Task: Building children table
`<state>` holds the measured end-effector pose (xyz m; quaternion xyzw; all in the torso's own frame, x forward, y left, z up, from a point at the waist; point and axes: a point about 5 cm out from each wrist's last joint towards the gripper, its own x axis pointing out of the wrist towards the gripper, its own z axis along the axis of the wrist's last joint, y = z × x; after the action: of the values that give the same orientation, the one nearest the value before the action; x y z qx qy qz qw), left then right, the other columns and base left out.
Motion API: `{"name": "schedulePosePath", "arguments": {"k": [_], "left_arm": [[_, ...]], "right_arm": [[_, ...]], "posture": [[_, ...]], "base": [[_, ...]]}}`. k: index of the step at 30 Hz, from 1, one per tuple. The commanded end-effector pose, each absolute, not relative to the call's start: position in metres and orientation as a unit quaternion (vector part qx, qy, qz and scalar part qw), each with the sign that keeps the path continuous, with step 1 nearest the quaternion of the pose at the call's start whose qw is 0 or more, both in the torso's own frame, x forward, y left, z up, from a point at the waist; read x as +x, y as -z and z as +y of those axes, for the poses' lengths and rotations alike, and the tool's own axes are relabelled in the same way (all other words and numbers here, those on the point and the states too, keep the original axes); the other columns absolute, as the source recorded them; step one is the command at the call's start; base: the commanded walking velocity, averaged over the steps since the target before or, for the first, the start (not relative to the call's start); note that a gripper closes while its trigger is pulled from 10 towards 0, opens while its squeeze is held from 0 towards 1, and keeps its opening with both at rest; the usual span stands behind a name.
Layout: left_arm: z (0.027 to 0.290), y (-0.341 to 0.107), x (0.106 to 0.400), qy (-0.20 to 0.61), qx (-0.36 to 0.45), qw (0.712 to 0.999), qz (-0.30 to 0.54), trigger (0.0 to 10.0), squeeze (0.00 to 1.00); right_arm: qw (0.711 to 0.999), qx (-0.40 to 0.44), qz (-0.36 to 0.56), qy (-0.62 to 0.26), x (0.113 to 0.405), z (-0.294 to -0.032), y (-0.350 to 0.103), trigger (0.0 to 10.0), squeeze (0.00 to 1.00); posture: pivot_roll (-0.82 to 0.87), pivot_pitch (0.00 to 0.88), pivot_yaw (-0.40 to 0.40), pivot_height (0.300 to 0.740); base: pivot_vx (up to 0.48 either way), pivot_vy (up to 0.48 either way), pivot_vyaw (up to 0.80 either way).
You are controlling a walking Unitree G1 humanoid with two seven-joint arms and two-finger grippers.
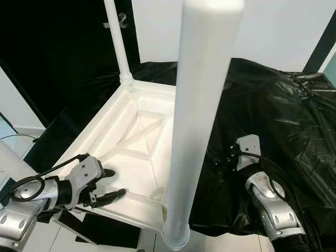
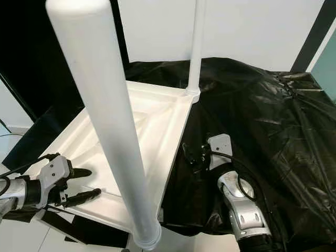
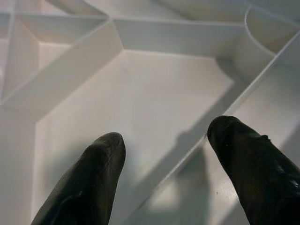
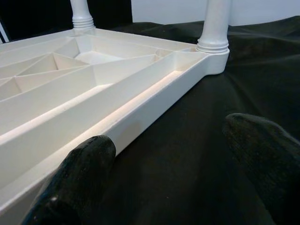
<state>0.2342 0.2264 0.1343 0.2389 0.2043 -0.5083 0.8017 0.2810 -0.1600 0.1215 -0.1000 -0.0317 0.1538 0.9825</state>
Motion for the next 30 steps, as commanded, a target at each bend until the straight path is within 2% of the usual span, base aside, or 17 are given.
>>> {"name": "schedulePosePath", "arguments": {"k": [1,3,8,11,12,14,15,16,17,25,28,30], "left_arm": [[0.226,-0.128,0.225,0.574,0.233,0.745,0.247,10.0,0.00],[0.225,-0.126,0.226,0.571,0.238,0.744,0.252,10.0,0.00],[0.226,-0.125,0.227,0.576,0.285,0.717,0.270,10.0,0.00],[0.225,-0.124,0.233,0.561,0.303,0.720,0.276,10.0,0.00],[0.224,-0.121,0.238,0.547,0.312,0.724,0.283,8.5,0.00],[0.223,-0.120,0.241,0.538,0.317,0.726,0.288,8.5,0.00],[0.222,-0.118,0.244,0.531,0.324,0.728,0.290,2.9,0.00],[0.222,-0.118,0.244,0.531,0.324,0.728,0.290,2.9,0.00],[0.221,-0.116,0.249,0.516,0.327,0.736,0.293,0.0,0.00],[0.213,-0.117,0.263,0.484,0.319,0.763,0.285,0.0,0.00],[0.202,-0.123,0.277,0.456,0.317,0.791,0.256,0.0,0.00],[0.200,-0.125,0.280,0.449,0.321,0.796,0.248,0.0,0.00]], "right_arm": [[0.982,-0.102,-0.031,-0.155,0.282,-0.161,-0.124,10.0,0.00],[0.982,-0.103,-0.029,-0.155,0.281,-0.162,-0.125,10.0,0.00],[0.982,-0.108,-0.025,-0.155,0.279,-0.161,-0.127,10.0,0.00],[0.982,-0.108,-0.024,-0.155,0.279,-0.160,-0.128,10.0,0.00],[0.982,-0.108,-0.024,-0.154,0.279,-0.160,-0.128,10.0,0.00],[0.982,-0.108,-0.024,-0.154,0.280,-0.160,-0.129,10.0,0.00],[0.982,-0.108,-0.026,-0.154,0.280,-0.159,-0.129,10.0,0.00],[0.982,-0.108,-0.026,-0.154,0.280,-0.159,-0.129,10.0,0.00],[0.982,-0.108,-0.027,-0.153,0.280,-0.159,-0.130,10.0,0.00],[0.984,-0.105,-0.030,-0.144,0.280,-0.160,-0.133,10.0,0.00],[0.985,-0.100,-0.030,-0.135,0.282,-0.161,-0.135,10.0,0.00],[0.986,-0.100,-0.030,-0.133,0.282,-0.162,-0.135,10.0,0.00]], "posture": [[0.08,0.000,0.008,0.740],[0.08,0.000,0.008,0.740],[0.07,0.000,0.017,0.740],[0.07,0.000,0.023,0.740],[0.07,0.000,0.024,0.740],[0.06,0.000,0.025,0.740],[0.06,0.000,0.029,0.740],[0.06,0.000,0.029,0.740],[0.06,0.000,0.033,0.740],[0.06,0.000,0.046,0.740],[0.06,0.000,0.050,0.740],[0.06,0.000,0.050,0.740]], "base": [[0.000,0.000,0.00],[0.000,0.000,0.00],[0.000,0.000,0.00],[0.000,0.000,0.00],[0.000,0.000,0.00],[0.000,0.000,0.00],[0.000,0.000,0.00],[0.000,0.000,0.00],[0.000,0.000,0.00],[0.000,0.000,0.00],[0.000,0.000,0.00],[0.000,0.000,0.00]]}}
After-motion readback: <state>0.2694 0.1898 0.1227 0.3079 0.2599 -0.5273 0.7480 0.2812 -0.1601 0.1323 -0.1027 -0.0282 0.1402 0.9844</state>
